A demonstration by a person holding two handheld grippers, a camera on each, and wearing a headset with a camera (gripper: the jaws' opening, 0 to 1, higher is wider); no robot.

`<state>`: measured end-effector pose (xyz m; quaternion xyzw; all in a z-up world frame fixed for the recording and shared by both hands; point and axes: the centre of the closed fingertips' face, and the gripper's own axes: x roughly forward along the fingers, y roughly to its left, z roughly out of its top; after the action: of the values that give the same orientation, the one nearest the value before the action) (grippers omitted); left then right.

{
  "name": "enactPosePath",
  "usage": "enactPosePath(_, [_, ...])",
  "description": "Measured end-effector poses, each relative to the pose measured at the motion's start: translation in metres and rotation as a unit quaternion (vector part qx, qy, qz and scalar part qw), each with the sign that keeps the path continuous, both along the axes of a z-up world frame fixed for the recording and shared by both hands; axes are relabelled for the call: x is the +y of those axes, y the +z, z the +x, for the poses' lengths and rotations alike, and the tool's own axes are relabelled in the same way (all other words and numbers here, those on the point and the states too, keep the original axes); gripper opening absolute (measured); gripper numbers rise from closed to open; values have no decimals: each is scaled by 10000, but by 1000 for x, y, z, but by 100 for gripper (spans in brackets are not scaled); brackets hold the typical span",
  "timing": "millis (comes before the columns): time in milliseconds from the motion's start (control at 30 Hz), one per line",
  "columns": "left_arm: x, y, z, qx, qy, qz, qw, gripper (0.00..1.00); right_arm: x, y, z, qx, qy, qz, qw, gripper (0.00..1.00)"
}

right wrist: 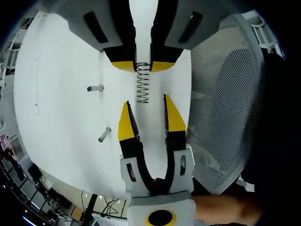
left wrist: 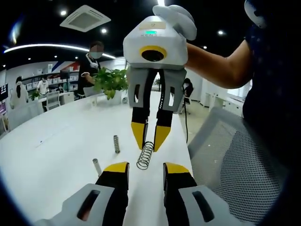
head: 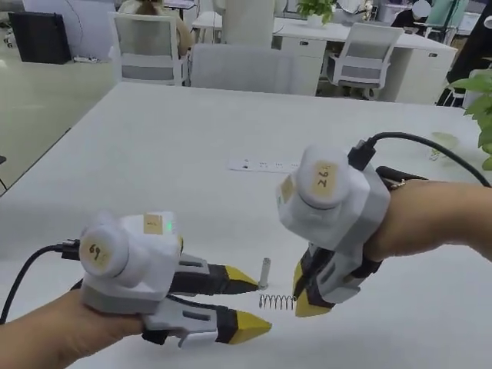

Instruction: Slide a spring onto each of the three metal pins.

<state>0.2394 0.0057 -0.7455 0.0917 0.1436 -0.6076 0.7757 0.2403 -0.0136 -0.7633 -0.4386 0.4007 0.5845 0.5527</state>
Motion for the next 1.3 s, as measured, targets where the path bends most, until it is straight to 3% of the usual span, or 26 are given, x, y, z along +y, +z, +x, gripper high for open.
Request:
enactPosePath(333, [-4, 2, 0, -86, -2, -9, 10000, 15, 2, 3, 0, -59, 70, 47, 9999, 8])
enactPosePath(733, [-3, 3, 4, -311, 19, 71, 9995, 4, 7, 4, -1, -70, 160, 114, 9998, 8])
enactPosePath(1000, [-4, 2, 4, -358, -25, 113, 9993, 3, 5, 6, -1, -102, 176, 117, 9997, 8])
enactPosePath(1300, [-3, -5, 4, -444, -86, 325, 9984, 3, 9, 16, -3, -146, 169, 199, 9996, 8])
